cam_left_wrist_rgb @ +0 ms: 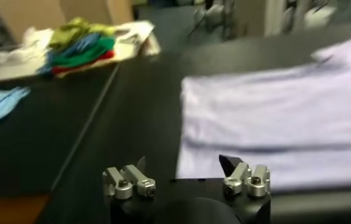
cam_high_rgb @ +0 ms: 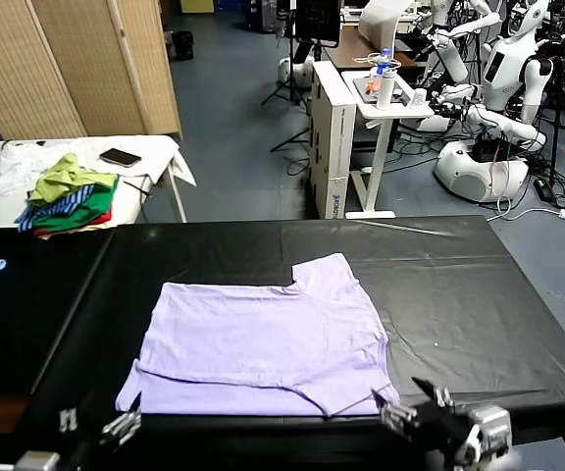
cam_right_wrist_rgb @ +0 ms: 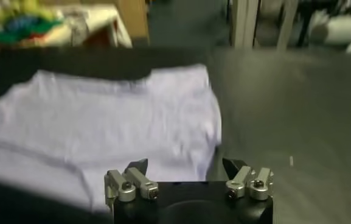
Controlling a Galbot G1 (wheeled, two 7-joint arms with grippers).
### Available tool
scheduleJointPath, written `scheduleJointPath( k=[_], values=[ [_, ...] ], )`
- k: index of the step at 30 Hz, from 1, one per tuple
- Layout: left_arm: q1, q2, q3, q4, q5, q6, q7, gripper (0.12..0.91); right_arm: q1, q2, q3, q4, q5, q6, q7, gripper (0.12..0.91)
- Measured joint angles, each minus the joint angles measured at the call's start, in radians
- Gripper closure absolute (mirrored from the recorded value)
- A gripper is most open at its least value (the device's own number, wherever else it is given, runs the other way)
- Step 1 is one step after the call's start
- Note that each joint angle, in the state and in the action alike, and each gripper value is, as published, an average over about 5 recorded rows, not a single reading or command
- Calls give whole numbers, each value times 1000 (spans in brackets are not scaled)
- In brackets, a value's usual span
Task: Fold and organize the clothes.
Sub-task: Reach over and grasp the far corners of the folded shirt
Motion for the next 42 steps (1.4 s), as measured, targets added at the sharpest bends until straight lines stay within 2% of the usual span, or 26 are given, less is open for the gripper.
scheduleJointPath(
  k=[3,7,14,22,28,36,42],
  values=[
    [-125,39,21,56,-89,17,-8,123,136,-2,-65,-95,23,-19,18,118],
    [-298,107,63,156,-201,57,-36,123,304,6,-152,-216,40,-33,23,118],
    [-600,222,195,359,-398,143,-67,123,523,52,-287,-421,35,-43,25,118],
    [-883,247,371,596,-428,166,-58,123,647,109,-385,-570,9,-43,19,118],
    [-969,241,436,694,-421,184,-44,123,695,137,-429,-631,-8,-43,3,118],
    [-984,237,460,728,-428,200,-36,123,729,154,-463,-671,-18,-43,-2,122],
    [-994,233,469,743,-426,202,-34,130,739,161,-477,-681,-21,-43,-5,235]
  ],
)
